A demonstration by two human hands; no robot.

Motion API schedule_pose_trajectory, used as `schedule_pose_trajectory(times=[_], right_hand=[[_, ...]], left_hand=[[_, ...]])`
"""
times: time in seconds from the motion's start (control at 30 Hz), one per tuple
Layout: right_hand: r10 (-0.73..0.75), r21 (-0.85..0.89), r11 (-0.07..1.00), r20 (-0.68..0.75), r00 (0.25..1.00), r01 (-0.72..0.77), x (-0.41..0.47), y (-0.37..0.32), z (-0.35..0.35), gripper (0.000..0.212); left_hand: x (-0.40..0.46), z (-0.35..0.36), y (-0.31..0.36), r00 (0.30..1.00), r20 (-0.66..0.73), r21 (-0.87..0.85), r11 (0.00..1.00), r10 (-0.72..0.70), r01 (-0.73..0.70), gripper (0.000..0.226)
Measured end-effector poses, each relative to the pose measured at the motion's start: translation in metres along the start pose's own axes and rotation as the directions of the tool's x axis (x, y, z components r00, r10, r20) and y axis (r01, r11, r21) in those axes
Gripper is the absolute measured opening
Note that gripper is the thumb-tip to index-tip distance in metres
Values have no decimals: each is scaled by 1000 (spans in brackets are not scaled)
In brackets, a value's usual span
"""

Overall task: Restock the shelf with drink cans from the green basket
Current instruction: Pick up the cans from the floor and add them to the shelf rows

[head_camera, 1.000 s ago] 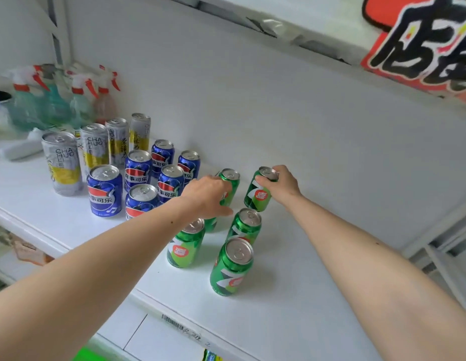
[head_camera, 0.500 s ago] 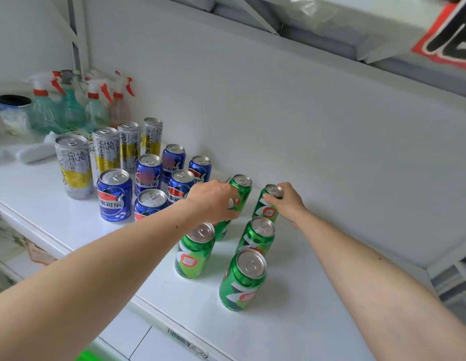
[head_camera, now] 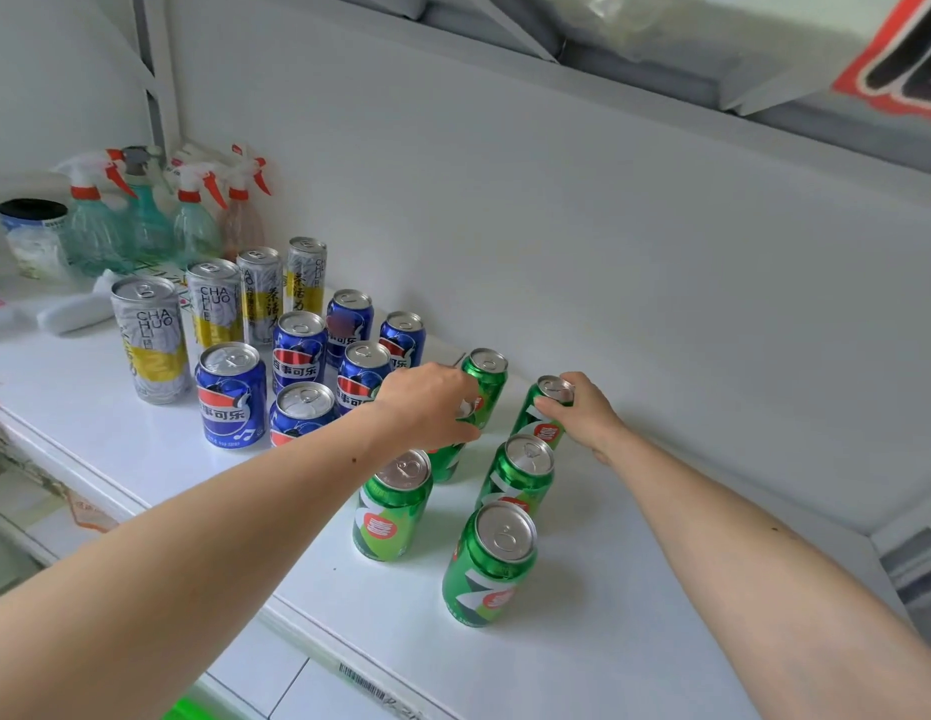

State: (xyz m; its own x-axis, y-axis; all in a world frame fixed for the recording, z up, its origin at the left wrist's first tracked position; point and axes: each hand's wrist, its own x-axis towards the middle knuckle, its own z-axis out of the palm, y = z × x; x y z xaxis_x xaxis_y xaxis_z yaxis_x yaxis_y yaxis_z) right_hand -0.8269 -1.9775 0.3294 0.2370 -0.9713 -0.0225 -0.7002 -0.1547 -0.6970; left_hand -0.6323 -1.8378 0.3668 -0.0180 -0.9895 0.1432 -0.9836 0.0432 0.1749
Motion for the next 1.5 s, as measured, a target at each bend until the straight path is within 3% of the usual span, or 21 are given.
schedule_pose_trajectory(times=[0.17, 0.27, 0.33, 0.43, 0.6, 0.77, 0.9, 1.0, 1.23, 1.37, 1.43, 1.5], right_hand=[[26, 25, 999, 4, 1000, -26, -3, 2, 3, 54], [43, 47, 998, 19, 999, -44, -8, 1, 2, 74], [82, 148, 986, 1, 997, -82, -15, -2, -1, 86], [185, 297, 943, -93, 978, -150, -29, -5, -8, 76], [284, 415, 881, -82, 955, -226, -46, 1, -12, 56], [205, 327, 934, -162, 965, -143, -32, 8, -4, 50], [187, 232, 963, -219, 958, -135, -24, 5, 0, 45], [170, 159, 979, -277, 946, -130, -23, 2, 1, 32], [174, 130, 982, -304, 937, -140, -24, -1, 3, 25], [189, 161, 976, -285, 940, -148, -27, -4, 3, 35], [213, 227, 962, -282, 935, -151, -35, -6, 0, 49], [218, 238, 959, -284, 934, -151, -50, -7, -4, 47]], left_hand=[[1, -1, 3, 1000, 16, -2, 1000, -15, 15, 41], [1, 0, 6, 999, -1, -52, 998, -32, 32, 44], [2, 1, 9, 995, -83, -170, 985, -48, 34, 44], [11, -1, 18, 986, -140, -433, 901, -93, 23, 43], [45, -5, 47, 983, 83, -703, 689, -165, 175, 46], [87, 8, 57, 980, 137, -541, 819, -141, 193, 30], [105, 21, 52, 980, 147, -479, 857, -136, 191, 29], [107, 29, 50, 975, 182, -462, 864, -129, 201, 28], [102, 30, 54, 970, 207, -450, 868, -125, 208, 38], [100, 26, 52, 964, 250, -479, 853, -95, 208, 23], [96, 22, 47, 966, 241, -495, 843, -99, 210, 36], [89, 14, 42, 973, 205, -528, 826, -102, 198, 38]])
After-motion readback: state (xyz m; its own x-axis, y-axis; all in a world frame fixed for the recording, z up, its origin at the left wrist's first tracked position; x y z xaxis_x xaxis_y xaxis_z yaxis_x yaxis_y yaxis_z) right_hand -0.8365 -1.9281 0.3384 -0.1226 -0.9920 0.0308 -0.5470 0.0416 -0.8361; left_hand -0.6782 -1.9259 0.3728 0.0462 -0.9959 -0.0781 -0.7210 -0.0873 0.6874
